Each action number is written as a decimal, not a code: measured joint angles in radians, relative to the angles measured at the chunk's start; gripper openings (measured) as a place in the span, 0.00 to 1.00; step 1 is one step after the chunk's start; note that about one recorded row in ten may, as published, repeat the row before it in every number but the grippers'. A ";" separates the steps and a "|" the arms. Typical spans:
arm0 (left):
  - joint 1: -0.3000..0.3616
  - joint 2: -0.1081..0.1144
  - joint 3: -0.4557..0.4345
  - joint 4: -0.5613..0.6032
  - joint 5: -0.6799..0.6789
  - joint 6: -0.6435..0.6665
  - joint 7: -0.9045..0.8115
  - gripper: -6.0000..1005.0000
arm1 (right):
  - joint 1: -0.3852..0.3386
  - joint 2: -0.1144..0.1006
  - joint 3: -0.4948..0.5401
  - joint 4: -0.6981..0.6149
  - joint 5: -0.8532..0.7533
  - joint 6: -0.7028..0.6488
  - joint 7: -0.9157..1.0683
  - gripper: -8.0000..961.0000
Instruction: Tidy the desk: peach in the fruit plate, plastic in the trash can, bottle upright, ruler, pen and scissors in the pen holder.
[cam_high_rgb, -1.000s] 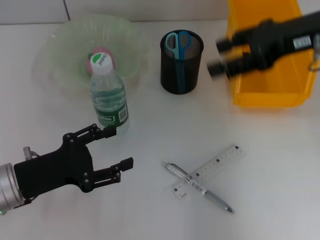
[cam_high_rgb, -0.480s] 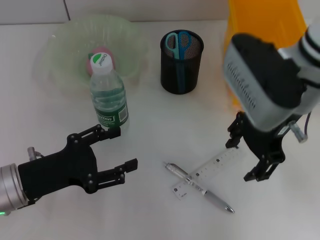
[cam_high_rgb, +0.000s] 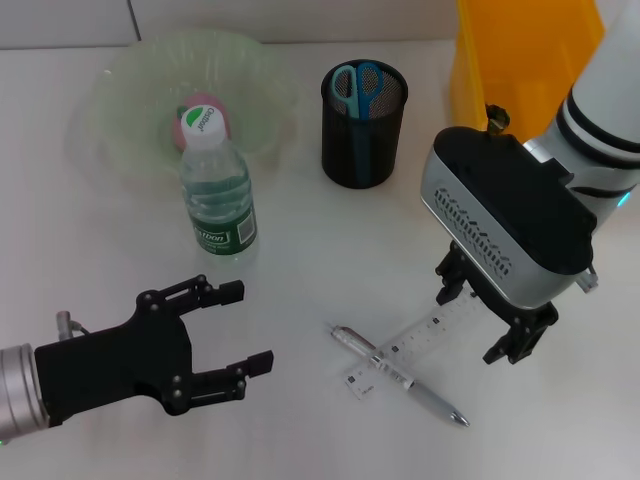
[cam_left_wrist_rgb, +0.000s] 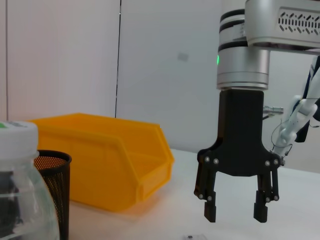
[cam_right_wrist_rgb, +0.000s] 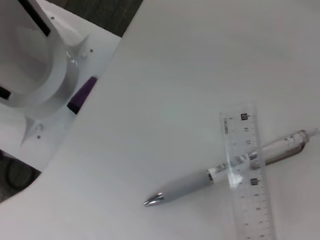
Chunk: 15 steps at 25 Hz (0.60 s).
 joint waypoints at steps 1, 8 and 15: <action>0.000 0.000 -0.002 0.000 0.003 0.000 0.000 0.75 | 0.004 -0.001 -0.004 0.005 0.003 0.005 -0.003 0.78; -0.001 -0.005 -0.005 0.000 0.016 0.000 -0.004 0.74 | 0.036 0.003 -0.078 0.067 0.043 0.087 -0.015 0.78; -0.005 -0.002 -0.005 0.003 0.017 0.006 -0.038 0.70 | 0.076 0.005 -0.099 0.136 0.074 0.132 -0.026 0.78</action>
